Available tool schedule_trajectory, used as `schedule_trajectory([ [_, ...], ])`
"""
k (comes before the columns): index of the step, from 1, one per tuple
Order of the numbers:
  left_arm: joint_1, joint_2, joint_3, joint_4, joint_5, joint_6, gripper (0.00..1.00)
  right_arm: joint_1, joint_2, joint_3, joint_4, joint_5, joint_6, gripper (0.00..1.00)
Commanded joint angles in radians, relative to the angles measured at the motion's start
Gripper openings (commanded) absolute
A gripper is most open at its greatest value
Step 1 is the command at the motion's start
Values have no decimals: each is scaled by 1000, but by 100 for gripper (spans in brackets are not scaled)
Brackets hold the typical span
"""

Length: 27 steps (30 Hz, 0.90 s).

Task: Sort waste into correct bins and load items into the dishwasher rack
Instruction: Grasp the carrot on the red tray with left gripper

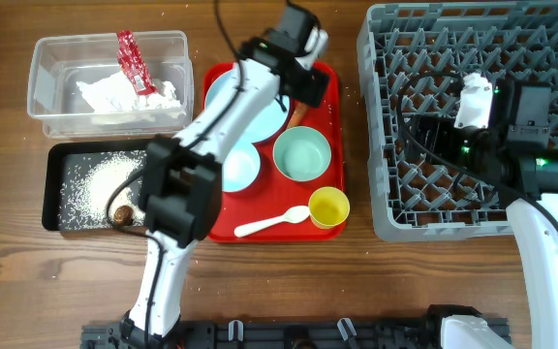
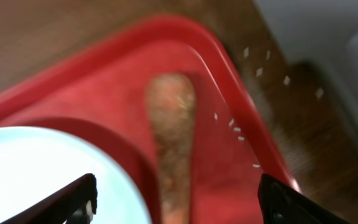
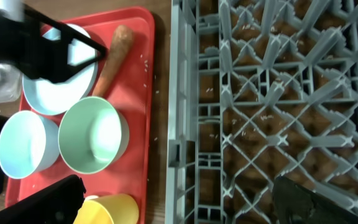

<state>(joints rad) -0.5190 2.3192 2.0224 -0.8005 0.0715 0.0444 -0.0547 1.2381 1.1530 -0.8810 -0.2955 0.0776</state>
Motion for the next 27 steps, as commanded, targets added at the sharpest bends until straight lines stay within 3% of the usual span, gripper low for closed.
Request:
schedule_trajectory([
  [1, -26, 74, 4, 31, -39, 53, 82, 3, 4, 18, -7, -17, 1, 100],
  [5, -25, 145, 4, 48, -39, 53, 82, 3, 4, 18, -6, -16, 1, 100],
  [8, -28, 185, 4, 61, -39, 53, 74, 3, 4, 18, -6, -16, 1, 100],
  [10, -28, 196, 4, 61, -39, 53, 57, 3, 4, 18, -6, -16, 1, 100],
  [11, -28, 196, 4, 62, -39, 53, 38, 3, 4, 18, -6, -16, 1, 100],
  [12, -28, 193, 4, 61, -39, 51, 28, 3, 4, 18, -6, -17, 1, 100],
  [15, -28, 148, 5, 56, -39, 13, 13, 3, 4, 18, 1, -17, 1, 100],
  [20, -11, -58, 10, 46, -43, -114, 11, 3, 4, 18, 17, -16, 0, 100],
  [23, 24, -306, 10, -68, -64, -147, 11, 3, 4, 18, 35, -17, 1, 100],
  [27, 129, -644, 10, -330, -119, -246, 11, 3, 4, 18, 35, -17, 1, 100],
])
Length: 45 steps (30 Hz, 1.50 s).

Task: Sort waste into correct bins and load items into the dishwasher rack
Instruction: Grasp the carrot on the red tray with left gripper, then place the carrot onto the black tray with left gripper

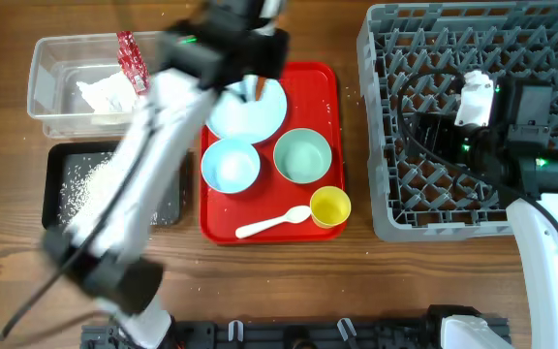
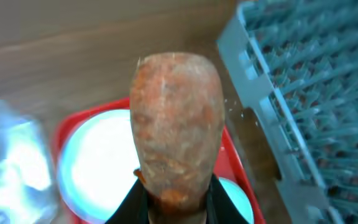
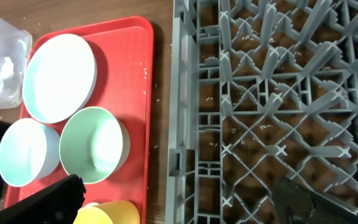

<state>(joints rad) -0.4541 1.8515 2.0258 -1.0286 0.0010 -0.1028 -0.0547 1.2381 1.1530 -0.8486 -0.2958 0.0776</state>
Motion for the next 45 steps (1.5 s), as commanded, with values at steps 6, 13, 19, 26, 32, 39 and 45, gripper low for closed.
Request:
schedule_trajectory([
  [6, 246, -446, 6, -429, -285, -422, 9, 3, 4, 18, 27, -17, 1, 100],
  [13, 441, -455, -194, -639, -427, -697, 6, 3, 4, 18, 21, -17, 2, 100],
  [19, 594, -455, -568, -447, -420, -852, 7, 3, 4, 18, 21, -17, 3, 100],
  [26, 628, -454, -1070, 108, -383, -931, 9, 3, 4, 18, -11, -16, 1, 100],
  [32, 628, -397, -1244, 409, -384, -930, 41, 3, 4, 18, -31, -17, 4, 100],
  [39, 627, -401, -1213, 488, -367, -890, 47, 3, 4, 18, -26, -18, 4, 100],
  [45, 611, -568, -908, 431, 374, -224, 79, 3, 4, 18, -2, -66, 0, 100],
])
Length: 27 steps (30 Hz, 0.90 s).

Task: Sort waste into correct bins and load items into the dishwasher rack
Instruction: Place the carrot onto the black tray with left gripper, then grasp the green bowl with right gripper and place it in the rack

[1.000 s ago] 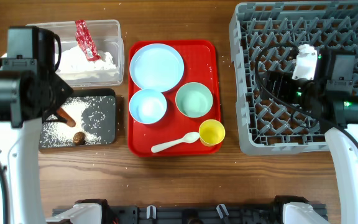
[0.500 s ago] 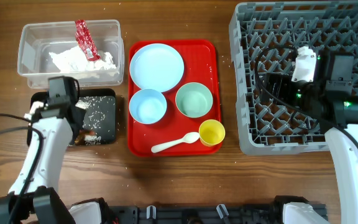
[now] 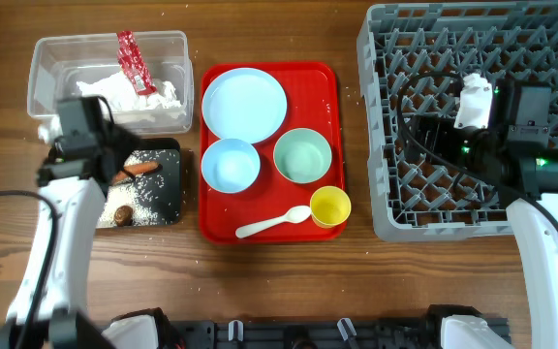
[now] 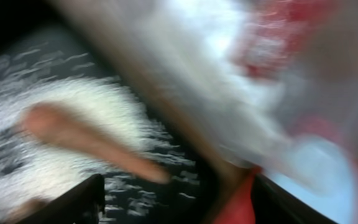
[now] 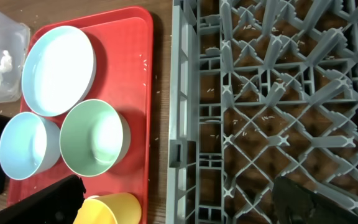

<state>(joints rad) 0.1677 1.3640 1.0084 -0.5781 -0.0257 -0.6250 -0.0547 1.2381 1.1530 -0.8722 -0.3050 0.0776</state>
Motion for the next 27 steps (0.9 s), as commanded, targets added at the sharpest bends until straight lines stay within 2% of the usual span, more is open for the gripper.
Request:
schedule_trajectory([
  [1, -46, -86, 155, -63, 433, 308, 79, 3, 4, 18, 50, -104, 2, 100],
  [3, -141, -80, 177, -92, 426, 336, 80, 3, 4, 18, 114, -195, 5, 99],
  [6, -404, 41, 177, -31, 334, 359, 81, 3, 4, 18, 155, -198, 5, 100],
  [8, -512, 150, 177, 21, 290, 356, 81, 3, 4, 18, 148, -198, 5, 100],
  [11, -594, 253, 177, 74, 204, 347, 80, 3, 4, 18, 135, -198, 5, 99],
  [14, -576, 212, 201, 33, 188, 299, 81, 73, 11, 18, 157, -170, 46, 86],
  [19, -536, 142, 240, -97, 188, 327, 84, 329, 144, 18, 244, 37, 172, 91],
  [21, -536, 142, 239, -166, 142, 333, 86, 361, 251, 18, 257, 59, 195, 90],
  [24, -534, 142, 239, -227, 54, 324, 87, 366, 408, 18, 300, 43, 188, 83],
  [25, -526, 142, 239, -235, 38, 301, 87, 366, 435, 18, 314, 28, 184, 79],
  [27, -468, 142, 239, -256, 2, 168, 87, 366, 492, 18, 348, 20, 166, 71],
])
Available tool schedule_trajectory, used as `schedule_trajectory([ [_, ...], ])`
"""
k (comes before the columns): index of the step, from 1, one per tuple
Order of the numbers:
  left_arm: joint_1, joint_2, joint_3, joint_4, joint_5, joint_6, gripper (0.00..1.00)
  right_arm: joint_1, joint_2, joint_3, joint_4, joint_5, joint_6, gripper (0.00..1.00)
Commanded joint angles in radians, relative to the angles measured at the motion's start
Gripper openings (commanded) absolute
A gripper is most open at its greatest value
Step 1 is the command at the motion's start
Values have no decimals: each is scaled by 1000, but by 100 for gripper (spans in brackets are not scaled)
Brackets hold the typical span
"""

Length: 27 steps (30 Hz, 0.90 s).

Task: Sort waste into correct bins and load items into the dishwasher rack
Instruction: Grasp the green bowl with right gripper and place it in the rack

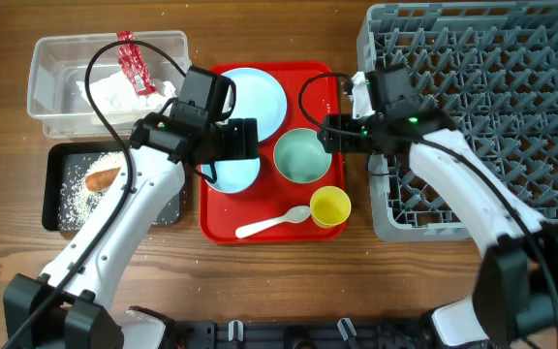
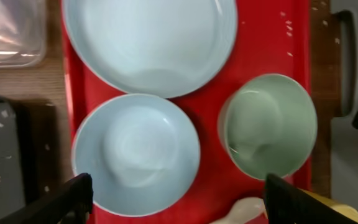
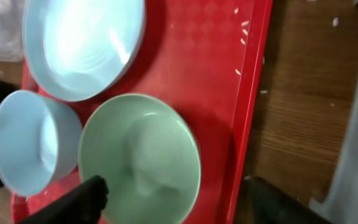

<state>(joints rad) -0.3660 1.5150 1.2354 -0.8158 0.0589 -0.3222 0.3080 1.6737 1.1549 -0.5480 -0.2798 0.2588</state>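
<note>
On the red tray (image 1: 329,82) lie a pale blue plate (image 1: 247,103), a blue bowl (image 1: 231,172), a green bowl (image 1: 302,157), a yellow cup (image 1: 328,206) and a white spoon (image 1: 271,224). My left gripper (image 2: 173,205) hangs open above the blue bowl (image 2: 135,152), nothing between its fingers. My right gripper (image 3: 176,199) is open over the green bowl (image 3: 142,158), its fingers either side of the bowl's right half. An orange-brown food piece (image 1: 101,177) lies among rice in the black tray (image 1: 66,213).
The grey dishwasher rack (image 1: 482,116) fills the right side, its left wall close to the red tray. A clear bin (image 1: 56,121) with white tissue and a red wrapper (image 1: 130,58) stands at the back left. Rice grains dot the tray's right rim.
My left gripper has moved from over the black tray to above the blue bowl on the red tray. My right arm has left the rack and now reaches over the green bowl.
My left gripper stood open around the orange-brown food piece at the tray's back right. Then it was shut on the piece, held high. Later the piece lay in the black tray with the gripper open. Now both grippers hang open over the bowls.
</note>
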Motion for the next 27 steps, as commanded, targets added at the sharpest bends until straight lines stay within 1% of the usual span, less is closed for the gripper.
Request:
schedule_trajectory([
  [1, 100, -10, 12, -20, -83, -179, 87, 3, 82, 16, 35, -5, -27, 70],
  [2, 131, -10, 12, -20, -83, -211, 87, 3, 107, 16, 46, -5, -43, 67],
  [3, 207, -10, 12, -20, -83, -214, 87, 3, 158, 16, 69, -7, -69, 61],
  [5, 259, -9, 12, -29, -83, -214, 88, 7, 199, 16, 85, -13, -77, 57],
  [6, 293, -10, 12, -35, -83, -214, 88, 10, 211, 16, 90, -13, -78, 51],
  [9, 333, -10, 12, -42, -83, -214, 90, 28, 217, 16, 115, -12, -105, 40],
  [10, 340, -9, 12, -42, -83, -209, 90, 40, 217, 16, 122, -12, -120, 27],
  [11, 340, -9, 12, -42, -84, -210, 90, 45, 217, 16, 124, -12, -121, 7],
  [12, 340, -9, 12, -42, -84, -210, 91, 44, 217, 16, 126, -12, -118, 4],
  [14, 340, -9, 12, -42, -87, -209, 91, 34, 193, 31, 127, 2, -73, 4],
  [15, 340, -9, 12, -42, -87, -210, 91, 27, 174, 44, 122, 7, -72, 4],
  [16, 340, -9, 12, -42, -92, -210, 92, 14, 125, 80, 100, 43, -72, 4],
  [18, 340, -9, 12, -42, -122, -209, 96, -3, 29, 174, 29, 214, -70, 4],
  [19, 340, -9, 12, -42, -126, -209, 97, -3, -22, 226, 2, 405, -41, 4],
  [20, 340, -9, 12, -42, -150, -209, 99, -3, -74, 242, 24, 632, -27, 4],
  [21, 340, -9, 12, -42, -180, -209, 100, -3, -97, 242, 65, 880, 16, 4],
  [22, 340, -8, 12, -41, -213, -209, 100, -3, -92, 242, 134, 1086, 21, 4],
  [23, 340, -8, 12, -40, -240, -209, 100, -5, -77, 242, 189, 1180, -2, 4],
  [24, 340, -8, 12, -35, -261, -209, 100, -7, -36, 242, 333, 1252, -123, 4],
  [26, 340, -8, 12, -24, -262, -210, 100, -13, 42, 242, 518, 1266, -299, 4],
  [27, 340, -8, 12, -23, -262, -209, 100, -18, 114, 242, 684, 1332, -428, 4],
])
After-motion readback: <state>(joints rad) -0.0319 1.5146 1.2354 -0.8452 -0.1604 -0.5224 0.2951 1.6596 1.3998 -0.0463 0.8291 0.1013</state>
